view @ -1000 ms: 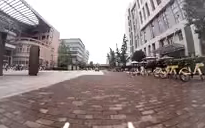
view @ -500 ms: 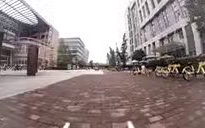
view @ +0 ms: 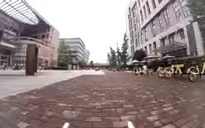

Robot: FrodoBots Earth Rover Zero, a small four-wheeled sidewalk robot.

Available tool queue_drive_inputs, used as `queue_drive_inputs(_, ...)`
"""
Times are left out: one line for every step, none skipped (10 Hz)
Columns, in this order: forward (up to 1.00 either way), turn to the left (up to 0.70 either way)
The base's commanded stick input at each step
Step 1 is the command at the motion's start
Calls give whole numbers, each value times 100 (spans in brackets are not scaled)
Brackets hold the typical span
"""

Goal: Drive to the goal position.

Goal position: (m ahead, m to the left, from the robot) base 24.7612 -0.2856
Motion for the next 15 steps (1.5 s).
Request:
queue_drive_inputs(45, 0)
queue_drive_inputs(45, 0)
queue_drive_inputs(45, 0)
queue_drive_inputs(45, 0)
queue_drive_inputs(45, 0)
queue_drive_inputs(45, 0)
queue_drive_inputs(45, 0)
queue_drive_inputs(45, 0)
queue_drive_inputs(45, 0)
queue_drive_inputs(45, 0)
queue_drive_inputs(45, 0)
queue_drive_inputs(45, 0)
queue_drive_inputs(45, 0)
queue_drive_inputs(45, 0)
queue_drive_inputs(45, 0)
